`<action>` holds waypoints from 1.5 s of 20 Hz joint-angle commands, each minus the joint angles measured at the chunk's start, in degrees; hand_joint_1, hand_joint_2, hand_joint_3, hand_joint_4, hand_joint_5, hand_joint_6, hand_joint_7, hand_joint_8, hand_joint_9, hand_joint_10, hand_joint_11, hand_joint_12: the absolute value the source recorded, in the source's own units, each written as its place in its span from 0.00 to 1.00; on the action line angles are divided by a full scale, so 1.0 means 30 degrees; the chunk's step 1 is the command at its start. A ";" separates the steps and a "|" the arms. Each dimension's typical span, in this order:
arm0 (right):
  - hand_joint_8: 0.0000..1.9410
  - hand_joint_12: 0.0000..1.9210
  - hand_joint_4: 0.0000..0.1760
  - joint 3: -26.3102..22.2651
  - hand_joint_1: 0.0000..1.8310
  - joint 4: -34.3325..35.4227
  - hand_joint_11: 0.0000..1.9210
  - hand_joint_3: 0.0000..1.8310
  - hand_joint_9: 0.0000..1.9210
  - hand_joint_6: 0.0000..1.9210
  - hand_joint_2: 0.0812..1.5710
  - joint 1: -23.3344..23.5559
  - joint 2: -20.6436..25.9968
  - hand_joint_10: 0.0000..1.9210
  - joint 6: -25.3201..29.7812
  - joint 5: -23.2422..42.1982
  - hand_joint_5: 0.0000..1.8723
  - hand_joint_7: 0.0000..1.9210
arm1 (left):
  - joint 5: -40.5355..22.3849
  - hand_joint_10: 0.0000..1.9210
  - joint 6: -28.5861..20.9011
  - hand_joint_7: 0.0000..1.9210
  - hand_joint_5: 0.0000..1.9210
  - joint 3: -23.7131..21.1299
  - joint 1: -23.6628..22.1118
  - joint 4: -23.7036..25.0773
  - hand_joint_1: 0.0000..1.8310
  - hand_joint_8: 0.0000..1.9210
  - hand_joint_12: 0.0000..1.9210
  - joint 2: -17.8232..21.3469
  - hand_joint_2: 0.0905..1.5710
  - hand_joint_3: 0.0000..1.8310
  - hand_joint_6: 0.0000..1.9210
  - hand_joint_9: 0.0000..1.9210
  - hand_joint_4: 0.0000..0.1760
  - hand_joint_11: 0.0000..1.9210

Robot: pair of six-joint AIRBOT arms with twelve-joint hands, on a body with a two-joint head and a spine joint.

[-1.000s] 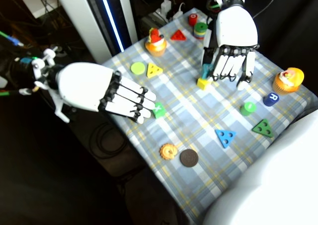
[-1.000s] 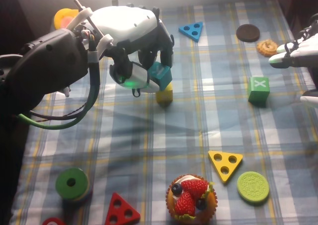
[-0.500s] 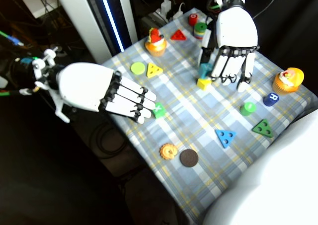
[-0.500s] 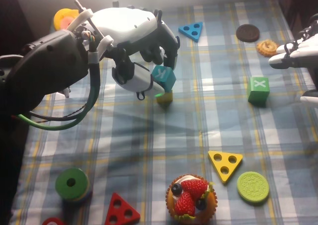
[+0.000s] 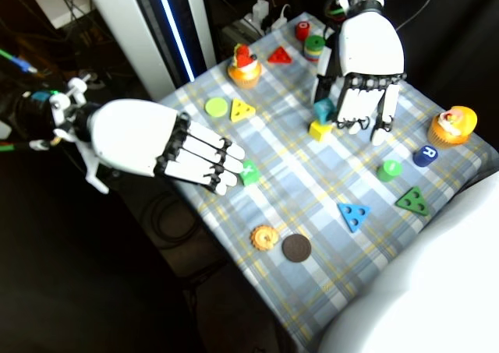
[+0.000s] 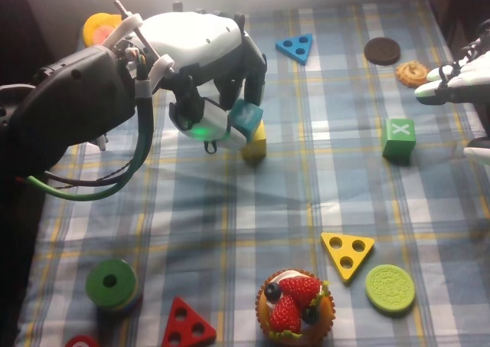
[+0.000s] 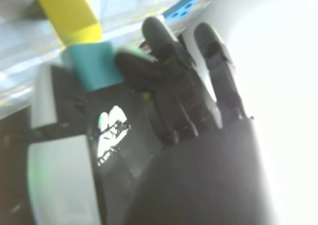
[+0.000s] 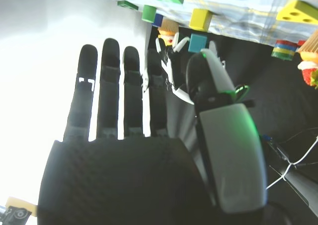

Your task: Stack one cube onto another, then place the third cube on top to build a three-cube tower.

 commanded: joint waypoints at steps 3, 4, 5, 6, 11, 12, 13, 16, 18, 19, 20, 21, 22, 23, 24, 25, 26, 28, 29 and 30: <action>0.00 0.56 0.00 0.0051 0.42 0.0445 0.07 0.00 0.29 0.00 0.78 0.0307 -0.0074 0.00 0.0133 0.2104 0.28 0.28 | -0.1594 0.05 -0.0053 0.52 0.50 0.0193 -0.0168 0.0207 0.55 0.05 0.19 -0.0069 0.69 0.00 0.52 0.49 1.00 0.19; 0.00 0.56 0.00 0.0051 0.41 0.0445 0.07 0.00 0.29 0.00 0.78 0.0307 -0.0074 0.00 0.0133 0.2091 0.28 0.28 | -0.1594 0.04 -0.0055 0.52 0.51 0.0199 -0.0168 0.0207 0.56 0.04 0.19 -0.0082 0.69 0.00 0.51 0.49 1.00 0.19; 0.00 0.56 0.00 0.0051 0.42 0.0445 0.07 0.00 0.29 0.00 0.79 0.0307 -0.0074 0.00 0.0133 0.2089 0.28 0.27 | -0.1592 0.04 -0.0055 0.53 0.52 0.0205 -0.0170 0.0207 0.56 0.03 0.19 -0.0088 0.68 0.00 0.50 0.50 1.00 0.19; 0.00 0.56 0.00 0.0051 0.42 0.0445 0.06 0.00 0.29 0.00 0.78 0.0307 -0.0076 0.00 0.0133 0.2087 0.29 0.28 | -0.1588 0.04 -0.0055 0.53 0.52 0.0222 -0.0174 0.0207 0.56 0.03 0.19 -0.0105 0.68 0.00 0.49 0.50 1.00 0.19; 0.00 0.57 0.00 0.0051 0.43 0.0445 0.05 0.00 0.28 0.00 0.79 0.0307 -0.0082 0.00 0.0135 0.2087 0.28 0.28 | -0.1525 0.03 -0.0055 0.52 0.47 0.0356 -0.0172 0.0146 0.55 0.00 0.17 -0.0178 0.62 0.00 0.07 0.49 0.46 0.20; 0.00 0.58 0.00 0.0051 0.43 0.0445 0.07 0.00 0.29 0.00 0.78 0.0307 -0.0082 0.00 0.0139 0.2087 0.29 0.28 | -0.1523 0.02 -0.0055 0.52 0.48 0.0373 -0.0170 0.0140 0.55 0.00 0.16 -0.0199 0.62 0.00 0.02 0.49 0.41 0.20; 0.00 0.59 0.00 0.0051 0.43 0.0445 0.07 0.00 0.29 0.00 0.78 0.0307 -0.0082 0.00 0.0142 0.2087 0.29 0.28 | -0.1523 0.02 -0.0055 0.51 0.48 0.0378 -0.0170 0.0137 0.55 0.00 0.15 -0.0208 0.61 0.00 0.01 0.49 0.36 0.20; 0.00 0.58 0.00 0.0051 0.45 0.0445 0.06 0.00 0.29 0.00 0.78 0.0305 -0.0082 0.00 0.0150 0.2087 0.29 0.28 | -0.1522 0.01 -0.0055 0.50 0.48 0.0405 -0.0170 0.0118 0.55 0.00 0.15 -0.0216 0.61 0.00 0.00 0.48 0.35 0.20; 0.00 0.58 0.00 0.0051 0.45 0.0447 0.07 0.00 0.29 0.00 0.78 0.0293 -0.0082 0.00 0.0158 0.2087 0.28 0.28 | -0.1501 0.01 -0.0055 0.49 0.47 0.0409 -0.0158 0.0091 0.55 0.00 0.15 -0.0214 0.60 0.00 0.00 0.47 0.33 0.21; 0.00 0.58 0.00 0.0050 0.46 0.0447 0.06 0.00 0.29 0.00 0.78 0.0291 -0.0082 0.00 0.0160 0.2087 0.28 0.28 | -0.1499 0.01 -0.0055 0.49 0.47 0.0407 -0.0147 0.0074 0.56 0.00 0.15 -0.0205 0.60 0.00 0.00 0.47 0.34 0.21; 0.00 0.57 0.00 0.0050 0.46 0.0447 0.06 0.00 0.28 0.00 0.78 0.0284 -0.0082 0.00 0.0173 0.2087 0.28 0.27 | -0.1512 0.01 -0.0055 0.49 0.47 0.0396 -0.0139 0.0037 0.56 0.00 0.15 -0.0182 0.60 0.00 0.00 0.47 0.35 0.20; 0.00 0.57 0.00 0.0050 0.46 0.0447 0.06 0.00 0.28 0.00 0.78 0.0272 -0.0082 0.00 0.0190 0.2087 0.28 0.27 | -0.1571 0.00 -0.0055 0.48 0.47 0.0354 -0.0112 0.0009 0.55 0.00 0.15 -0.0140 0.60 0.00 0.00 0.46 0.40 0.20; 0.00 0.57 0.00 0.0050 0.46 0.0447 0.05 0.00 0.28 0.00 0.78 0.0268 -0.0082 0.00 0.0206 0.2087 0.28 0.27 | -0.1604 0.01 -0.0055 0.49 0.48 0.0321 -0.0076 0.0009 0.55 0.00 0.15 -0.0094 0.60 0.00 0.00 0.47 0.38 0.20; 0.00 0.58 0.00 0.0050 0.46 0.0449 0.06 0.00 0.28 0.00 0.78 0.0266 -0.0082 0.00 0.0219 0.2087 0.28 0.27 | -0.1608 0.00 -0.0055 0.48 0.47 0.0296 -0.0034 0.0009 0.55 0.00 0.15 -0.0052 0.60 0.00 0.00 0.46 0.47 0.20; 0.00 0.58 0.00 0.0050 0.45 0.0451 0.06 0.00 0.29 0.00 0.78 0.0266 -0.0082 0.00 0.0221 0.2087 0.28 0.28 | -0.1562 0.00 -0.0055 0.49 0.47 0.0293 0.0002 0.0009 0.55 0.00 0.15 -0.0033 0.60 0.00 0.00 0.46 0.55 0.20; 0.00 0.57 0.00 0.0050 0.46 0.0451 0.06 0.00 0.29 0.00 0.78 0.0266 -0.0082 0.00 0.0227 0.2087 0.28 0.28 | -0.1474 0.00 -0.0055 0.48 0.46 0.0294 0.0021 0.0009 0.54 0.00 0.15 -0.0019 0.61 0.00 0.00 0.46 0.63 0.20; 0.00 0.57 0.00 0.0050 0.47 0.0451 0.05 0.00 0.28 0.00 0.78 0.0266 -0.0082 0.00 0.0228 0.2087 0.28 0.27 | -0.1331 0.00 -0.0055 0.48 0.45 0.0294 0.0052 0.0022 0.54 0.00 0.15 -0.0006 0.61 0.00 0.00 0.46 0.78 0.19; 0.00 0.60 0.00 0.0050 0.47 0.0451 0.04 0.00 0.27 0.00 0.78 0.0261 -0.0086 0.00 0.0234 0.2087 0.28 0.27 | -0.1182 0.01 -0.0055 0.48 0.45 0.0247 0.0147 0.0062 0.54 0.00 0.15 0.0040 0.60 0.00 0.00 0.47 0.84 0.19; 0.00 0.60 0.00 0.0050 0.48 0.0451 0.03 0.00 0.26 0.00 0.78 0.0257 -0.0087 0.00 0.0240 0.2087 0.28 0.26 | -0.1210 0.01 -0.0055 0.48 0.46 0.0155 0.0193 0.0064 0.54 0.00 0.15 0.0128 0.60 0.00 0.00 0.47 0.81 0.19; 0.00 0.59 0.00 0.0050 0.47 0.0451 0.02 0.00 0.26 0.00 0.78 0.0257 -0.0087 0.00 0.0257 0.2087 0.28 0.26 | -0.1203 0.01 -0.0055 0.49 0.46 0.0067 0.0193 0.0091 0.55 0.00 0.15 0.0221 0.59 0.00 0.01 0.48 0.64 0.19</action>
